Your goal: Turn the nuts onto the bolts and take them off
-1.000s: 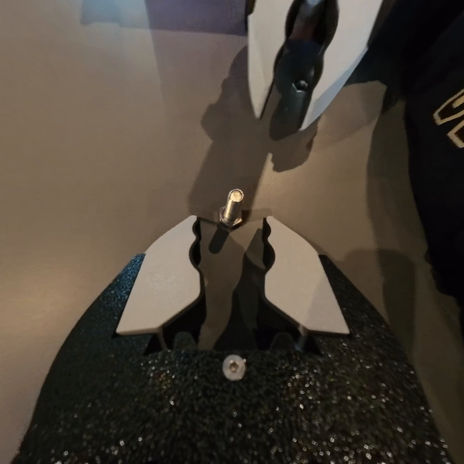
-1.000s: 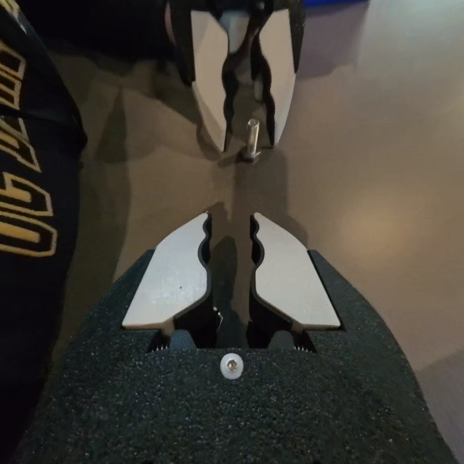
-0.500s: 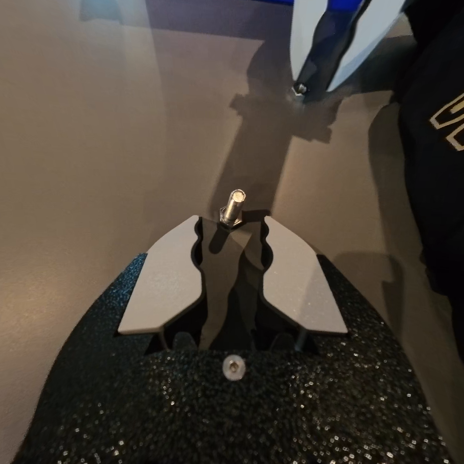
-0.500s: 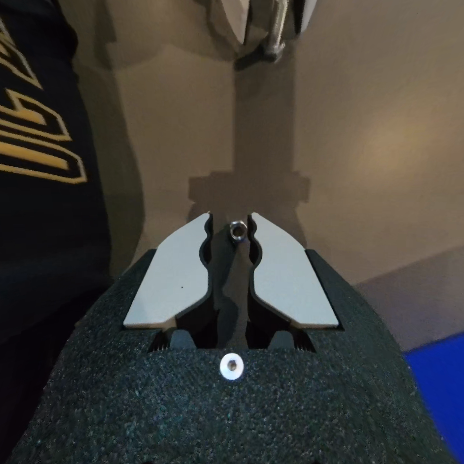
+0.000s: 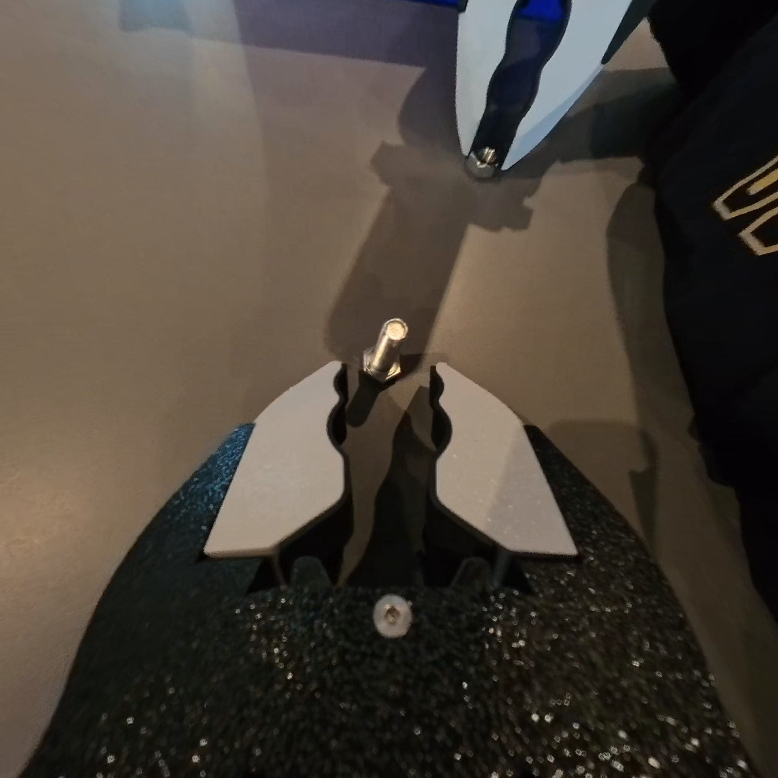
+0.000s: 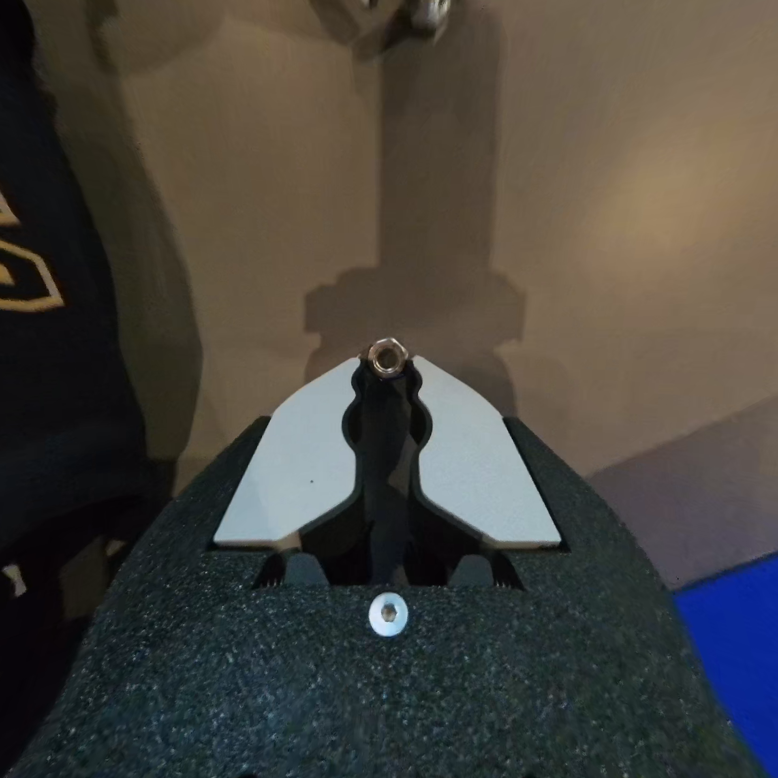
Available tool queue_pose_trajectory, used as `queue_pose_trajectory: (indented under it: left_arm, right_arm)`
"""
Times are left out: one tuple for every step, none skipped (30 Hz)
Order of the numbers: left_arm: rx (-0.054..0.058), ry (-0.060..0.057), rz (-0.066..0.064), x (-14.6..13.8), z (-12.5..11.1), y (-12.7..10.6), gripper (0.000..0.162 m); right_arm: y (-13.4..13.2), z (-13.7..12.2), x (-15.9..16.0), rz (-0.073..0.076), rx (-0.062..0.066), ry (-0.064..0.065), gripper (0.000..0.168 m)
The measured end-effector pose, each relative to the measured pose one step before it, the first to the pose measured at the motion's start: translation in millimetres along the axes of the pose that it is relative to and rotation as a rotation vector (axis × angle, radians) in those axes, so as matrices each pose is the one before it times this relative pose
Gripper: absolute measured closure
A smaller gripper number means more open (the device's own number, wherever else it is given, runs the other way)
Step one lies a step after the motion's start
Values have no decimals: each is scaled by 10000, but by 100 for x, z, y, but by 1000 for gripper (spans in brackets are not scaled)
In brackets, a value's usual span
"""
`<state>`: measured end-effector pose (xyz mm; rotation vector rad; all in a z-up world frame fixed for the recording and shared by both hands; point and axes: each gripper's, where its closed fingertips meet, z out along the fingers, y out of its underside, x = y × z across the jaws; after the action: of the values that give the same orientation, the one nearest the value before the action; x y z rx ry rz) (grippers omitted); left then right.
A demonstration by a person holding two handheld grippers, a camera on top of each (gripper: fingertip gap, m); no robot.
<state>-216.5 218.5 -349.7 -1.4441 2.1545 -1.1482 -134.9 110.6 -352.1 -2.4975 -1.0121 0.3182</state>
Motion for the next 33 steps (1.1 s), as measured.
queue_pose_trajectory:
  left_arm:
    - [21, 120, -114, -7, -9, -53, 127]
    - [31, 92, -101, -33, -2, -79, 129]
    - [16, 107, -65, 5, 26, -83, 130]
    - [0, 84, -30, 7, 59, -59, 132]
    - [-22, 51, 5, -3, 59, -39, 135]
    - [-39, 7, 44, -17, 69, -1, 137]
    - [-42, -26, 78, -10, 59, 3, 139]
    - [-50, -54, 111, -20, 71, 26, 142]
    - [-56, -100, 128, -40, 43, 49, 142]
    - [-35, -100, 127, -11, 36, 43, 142]
    - [-15, -53, 100, 46, 12, 28, 143]
    - [-4, -16, 61, 36, -16, 11, 143]
    - [-5, -21, 24, -4, -9, 19, 143]
    - [-7, -61, -6, -70, -12, 16, 144]
    - [-1, -9, 16, 9, -10, 16, 144]
    - [-4, -27, 31, 1, 1, 14, 145]
    - [-5, -33, 40, 6, -15, 18, 145]
    - [-5, -26, 35, 5, -13, 13, 145]
    - [-3, -11, 18, 13, -8, 16, 145]
    - [-1, 5, -3, 5, -11, 10, 145]
    - [0, 16, -17, 12, -20, 14, 145]
    - [0, 18, -20, 3, -18, 9, 145]
    - [0, 5, -5, 8, -17, 2, 145]
    - [-1, -9, 12, 3, -15, 18, 145]
    - [-2, -14, 21, 21, -15, 11, 145]
    - [-2, -9, 18, 7, -11, 16, 145]
    - [-2, -1, 12, 22, -18, 9, 145]
    - [-2, 6, 12, 31, -11, 17, 145]
    - [0, -4, 5, 9, -8, 10, 145]
    - [-1, 0, 0, 11, -19, 6, 145]
    - [0, 0, 1, 18, -8, 10, 145]
    - [-1, -2, 3, 18, -15, 17, 145]
    - [0, -2, 3, 13, -8, 10, 145]
  right_arm:
    - [-969, -32, 51, -108, 349, -9, 150]
    - [-1212, -10, 59, -170, 391, -14, 151]
    - [-1364, 81, 86, -183, 395, -28, 151]
    - [-1402, 173, 84, -154, 331, -74, 151]
    - [-1310, 224, 3, -205, 202, -172, 151]
    - [-1233, 219, 67, -281, 102, -177, 151]
    - [-1153, 188, 303, -313, 36, -63, 151]
    - [-899, 163, 395, -335, -99, -44, 151]
    - [-745, 156, 397, -313, -116, -68, 151]
    - [-649, 209, 312, -246, -90, -133, 151]
    - [-459, 279, 149, -195, -127, -221, 151]
    - [-317, 313, 149, -184, -140, -171, 151]
    - [-174, 337, 239, -174, -160, -74, 151]
    - [-97, 346, 264, -124, -151, -28, 151]
    - [-106, 304, 237, -53, -101, -31, 151]
    - [-172, 283, 130, -16, -8, -89, 151]
    - [-110, 227, -64, 1, -16, -179, 150]
    - [-126, 164, 34, 12, -15, -100, 151]
    - [-233, 108, 105, -18, 26, -11, 151]
    - [-335, 84, -23, -82, 85, -65, 151]
    - [-315, 89, -129, -63, 57, -128, 151]
    - [-171, 116, -38, -23, -40, -85, 151]
    - [-7, 152, 22, -35, -138, -40, 151]
    - [116, 181, 20, -30, -208, -46, 151]
    - [157, 195, 23, -2, -234, -45, 150]
    - [148, 180, -18, 12, -208, -67, 150]
    - [135, 159, -88, 23, -170, -110, 150]
    - [69, 101, 10, 43, -108, -43, 150]
    - [45, 47, 37, 24, -76, -14, 150]
    - [24, 26, 12, 27, -50, -15, 150]
    - [13, 34, 27, 6, -27, 3, 150]
    - [-22, 43, -10, 25, 0, -8, 150]
    - [-7, 0, -5, 45, -12, -4, 150]
